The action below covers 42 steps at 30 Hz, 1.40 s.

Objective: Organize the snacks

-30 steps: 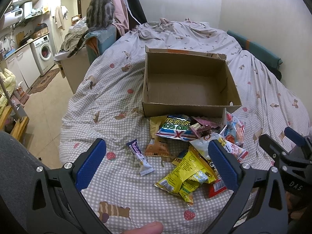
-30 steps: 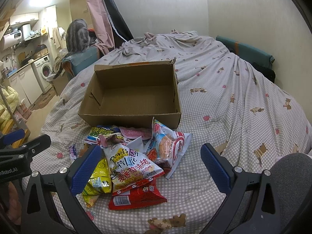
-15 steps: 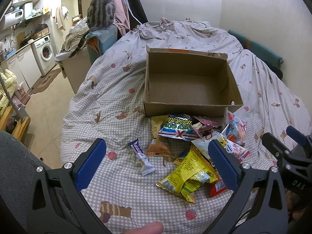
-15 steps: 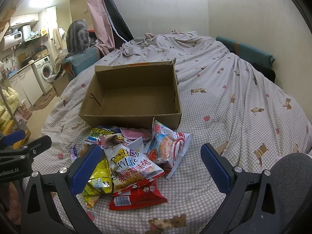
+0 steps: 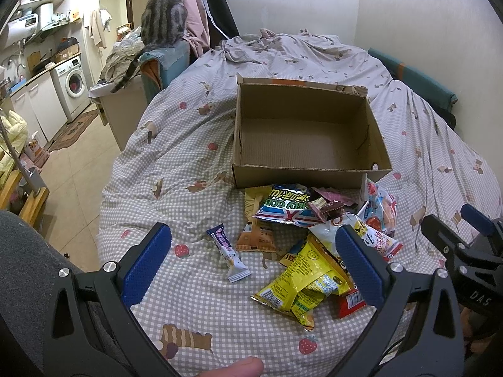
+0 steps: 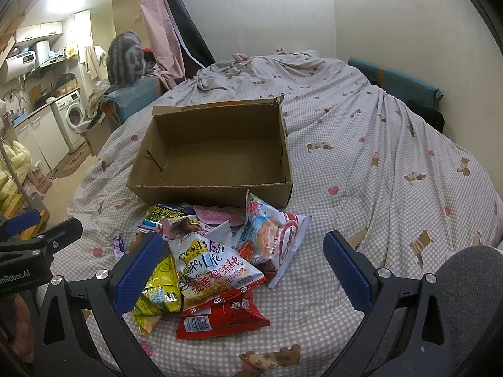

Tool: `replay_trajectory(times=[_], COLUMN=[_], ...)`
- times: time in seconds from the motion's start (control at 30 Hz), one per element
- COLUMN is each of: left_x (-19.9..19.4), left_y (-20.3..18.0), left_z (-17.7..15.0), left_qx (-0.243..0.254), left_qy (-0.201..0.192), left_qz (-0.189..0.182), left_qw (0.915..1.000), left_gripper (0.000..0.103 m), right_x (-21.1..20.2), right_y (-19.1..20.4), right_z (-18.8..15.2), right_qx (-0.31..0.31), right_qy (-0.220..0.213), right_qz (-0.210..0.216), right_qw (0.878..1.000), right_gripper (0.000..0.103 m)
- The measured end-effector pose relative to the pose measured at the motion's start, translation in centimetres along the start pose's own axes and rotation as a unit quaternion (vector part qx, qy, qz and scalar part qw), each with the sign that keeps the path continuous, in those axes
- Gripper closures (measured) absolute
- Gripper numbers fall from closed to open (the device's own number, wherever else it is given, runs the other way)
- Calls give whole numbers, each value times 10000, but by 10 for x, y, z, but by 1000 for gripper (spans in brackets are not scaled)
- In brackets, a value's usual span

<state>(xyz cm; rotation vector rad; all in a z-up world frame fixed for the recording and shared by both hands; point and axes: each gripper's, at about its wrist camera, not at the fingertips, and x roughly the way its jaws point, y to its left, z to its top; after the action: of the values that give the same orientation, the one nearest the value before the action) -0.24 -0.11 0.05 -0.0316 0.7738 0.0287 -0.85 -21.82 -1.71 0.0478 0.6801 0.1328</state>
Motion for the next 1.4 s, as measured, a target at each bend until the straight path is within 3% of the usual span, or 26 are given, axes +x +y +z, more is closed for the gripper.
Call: replay_trajectory(times=[0.37, 0.57, 0.7, 0.87, 1.0, 1.07, 1.23, 1.4], left_x=[0, 5, 15, 37, 72, 94, 130, 147], left_y=[3, 22, 34, 44, 59, 69, 76, 72], left_z=[1, 20, 34, 42, 37, 29, 4, -8], left_qx=[-34, -259, -386, -548, -948, -1266, -1651, -1824], left_qy=[44, 352, 569, 1036, 1839, 2276, 2982, 3165], left_qz=[40, 231, 243, 293, 160, 238, 121, 236], left_qw=[10000, 9988, 9973, 9927, 9782, 9652, 9400, 9306], left_gripper=[0, 0, 0, 0, 0, 0, 20, 25], right_x=[0, 6, 34, 82, 107, 119, 132, 134], right_y=[-2, -13, -15, 10, 35, 41, 43, 32], right_z=[2, 42, 57, 29, 4, -4, -6, -7], right_qx=[30, -226, -516, -987, -1291, -1221, -940, -698], right_qy=[32, 499, 1357, 2549, 2806, 2849, 2736, 2727], right_qz=[17, 755, 1066, 1054, 848, 770, 891, 1020], right_qw=[10000, 9956, 9836, 9561, 9473, 9476, 9531, 9541], right_gripper=[0, 0, 0, 0, 0, 3, 5, 11])
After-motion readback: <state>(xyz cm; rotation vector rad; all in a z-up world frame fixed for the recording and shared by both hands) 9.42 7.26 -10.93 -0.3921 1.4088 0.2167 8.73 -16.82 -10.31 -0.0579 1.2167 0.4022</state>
